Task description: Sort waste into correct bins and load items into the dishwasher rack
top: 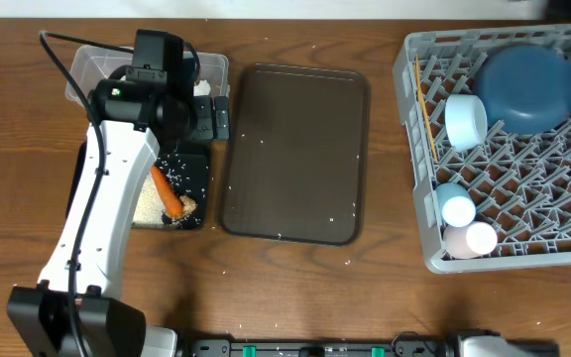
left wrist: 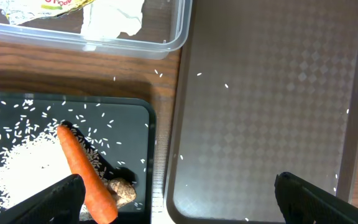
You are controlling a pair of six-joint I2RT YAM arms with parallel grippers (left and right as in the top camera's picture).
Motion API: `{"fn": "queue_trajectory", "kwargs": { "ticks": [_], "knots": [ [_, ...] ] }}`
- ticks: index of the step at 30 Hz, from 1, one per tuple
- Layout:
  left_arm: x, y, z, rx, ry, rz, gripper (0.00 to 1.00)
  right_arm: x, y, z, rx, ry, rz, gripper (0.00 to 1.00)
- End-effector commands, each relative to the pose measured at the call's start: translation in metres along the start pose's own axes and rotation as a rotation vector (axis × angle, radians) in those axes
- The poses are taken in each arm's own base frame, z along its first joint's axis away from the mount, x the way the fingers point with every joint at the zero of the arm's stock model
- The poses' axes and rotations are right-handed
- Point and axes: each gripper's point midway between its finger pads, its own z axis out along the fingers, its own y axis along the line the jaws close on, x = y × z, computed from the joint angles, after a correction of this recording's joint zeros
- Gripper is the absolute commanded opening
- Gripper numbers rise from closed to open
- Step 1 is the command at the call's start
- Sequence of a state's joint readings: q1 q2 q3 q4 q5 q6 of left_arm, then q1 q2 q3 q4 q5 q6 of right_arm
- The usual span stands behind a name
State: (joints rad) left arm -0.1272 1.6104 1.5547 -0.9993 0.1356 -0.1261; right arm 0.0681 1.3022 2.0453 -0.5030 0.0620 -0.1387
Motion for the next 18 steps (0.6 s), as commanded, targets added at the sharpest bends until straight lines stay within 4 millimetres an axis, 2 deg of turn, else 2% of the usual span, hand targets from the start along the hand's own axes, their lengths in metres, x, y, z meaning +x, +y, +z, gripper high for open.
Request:
{"fn": "queue_trajectory", "kwargs": {
  "ticks": [1,5,7,9,12,14,15,16,18],
  "knots": [
    [0.001,-0.001,0.001,0.002,0.008,0.011,0.98,-0.032,-0.008,-0.045,0.019,-0.074,0.018,0.99],
    [0.001,-0.001,0.001,0.002,0.008,0.011,0.98,-0.085,-0.021,-0.125,0.041,-0.235,0.030,0.99],
    [0.001,-0.001,0.001,0.002,0.008,0.011,0.98,-0.104,-0.026,-0.161,0.050,-0.303,0.035,0.99],
    [0.001,-0.001,0.001,0.002,0.008,0.011,0.98,-0.123,-0.032,-0.208,0.061,-0.385,0.041,0.99],
    [0.001,-0.001,0.001,0.002,0.008,0.011,0.98,-0.141,-0.039,-0.260,0.074,-0.483,0.048,0.99],
    [0.001,-0.001,0.001,0.002,0.008,0.011,0.98,-0.148,-0.041,-0.280,0.075,-0.528,0.053,0.99],
    [0.001,-0.001,0.001,0.002,0.008,0.011,0.98,-0.150,-0.041,-0.283,0.072,-0.541,0.060,0.99],
    [0.001,-0.001,0.001,0.002,0.008,0.011,0.98,-0.153,-0.042,-0.286,0.065,-0.563,0.069,0.99],
    [0.001,-0.001,0.001,0.002,0.008,0.011,0.98,-0.155,-0.042,-0.278,0.058,-0.584,0.076,0.99]
  ]
}}
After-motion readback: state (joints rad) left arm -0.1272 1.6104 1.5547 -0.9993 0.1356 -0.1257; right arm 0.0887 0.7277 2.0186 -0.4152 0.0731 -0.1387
